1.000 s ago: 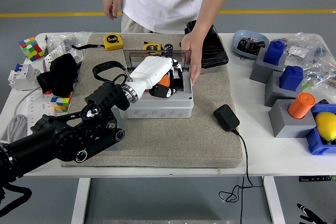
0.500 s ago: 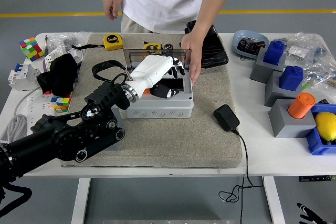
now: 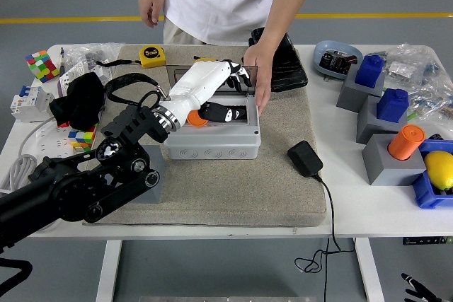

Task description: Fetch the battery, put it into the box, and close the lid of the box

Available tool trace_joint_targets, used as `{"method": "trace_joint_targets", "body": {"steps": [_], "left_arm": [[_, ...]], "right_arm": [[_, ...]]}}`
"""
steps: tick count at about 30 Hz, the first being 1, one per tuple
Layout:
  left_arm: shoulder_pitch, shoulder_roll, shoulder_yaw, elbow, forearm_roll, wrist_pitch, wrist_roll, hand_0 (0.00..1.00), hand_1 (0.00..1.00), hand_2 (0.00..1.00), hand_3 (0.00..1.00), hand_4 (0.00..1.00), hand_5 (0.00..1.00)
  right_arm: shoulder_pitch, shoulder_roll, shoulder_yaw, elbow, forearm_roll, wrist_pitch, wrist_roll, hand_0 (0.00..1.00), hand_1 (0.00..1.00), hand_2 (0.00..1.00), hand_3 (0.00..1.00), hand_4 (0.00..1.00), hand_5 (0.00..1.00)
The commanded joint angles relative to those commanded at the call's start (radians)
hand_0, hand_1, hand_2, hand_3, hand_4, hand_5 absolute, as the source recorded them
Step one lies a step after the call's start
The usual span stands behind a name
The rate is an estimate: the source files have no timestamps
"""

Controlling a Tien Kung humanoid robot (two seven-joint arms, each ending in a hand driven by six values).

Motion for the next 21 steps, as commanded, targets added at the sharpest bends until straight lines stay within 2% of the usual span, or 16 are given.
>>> {"method": "trace_joint_targets", "body": {"steps": [4, 5, 8, 11, 12, 16, 21], "left_arm": [[0.054, 0.035, -0.067, -0.045, 0.022, 0.002, 0.001, 0.391, 0.458, 0.462, 0.532, 0.563, 0.002], [0.071, 0.043, -0.089, -0.054, 0.029, 0.004, -0.001, 0.383, 0.437, 0.443, 0.497, 0.237, 0.002], [0.112, 0.06, -0.15, -0.067, 0.054, 0.004, 0.004, 0.383, 0.437, 0.443, 0.497, 0.237, 0.002], [0.143, 0.072, -0.2, -0.055, 0.077, 0.003, 0.012, 0.383, 0.437, 0.443, 0.497, 0.237, 0.002], [0.148, 0.075, -0.208, -0.049, 0.082, 0.001, 0.015, 0.381, 0.446, 0.443, 0.501, 0.056, 0.002], [0.176, 0.09, -0.229, -0.02, 0.104, -0.018, 0.041, 0.381, 0.446, 0.443, 0.501, 0.056, 0.002], [0.209, 0.108, -0.233, -0.03, 0.11, -0.033, 0.059, 0.377, 0.451, 0.447, 0.507, 0.033, 0.002]], "right_arm": [[0.0, -0.002, 0.005, 0.0, -0.001, 0.0, 0.001, 0.641, 0.693, 0.663, 0.561, 0.93, 0.476], [0.0, -0.002, 0.01, 0.0, -0.005, 0.0, 0.001, 0.641, 0.693, 0.66, 0.561, 0.93, 0.476], [0.0, -0.003, 0.012, 0.0, -0.005, 0.001, 0.002, 0.641, 0.693, 0.66, 0.561, 0.93, 0.476], [0.0, -0.004, 0.015, 0.0, -0.009, 0.001, 0.001, 0.641, 0.693, 0.66, 0.561, 0.93, 0.476], [0.001, -0.004, 0.014, 0.0, -0.009, 0.001, 0.001, 0.641, 0.693, 0.66, 0.561, 0.93, 0.476], [0.002, -0.005, 0.008, 0.0, -0.008, 0.001, 0.002, 0.641, 0.693, 0.66, 0.561, 0.93, 0.476], [0.002, -0.005, 0.006, 0.0, -0.008, 0.002, 0.001, 0.642, 0.692, 0.66, 0.562, 0.93, 0.475]]}}
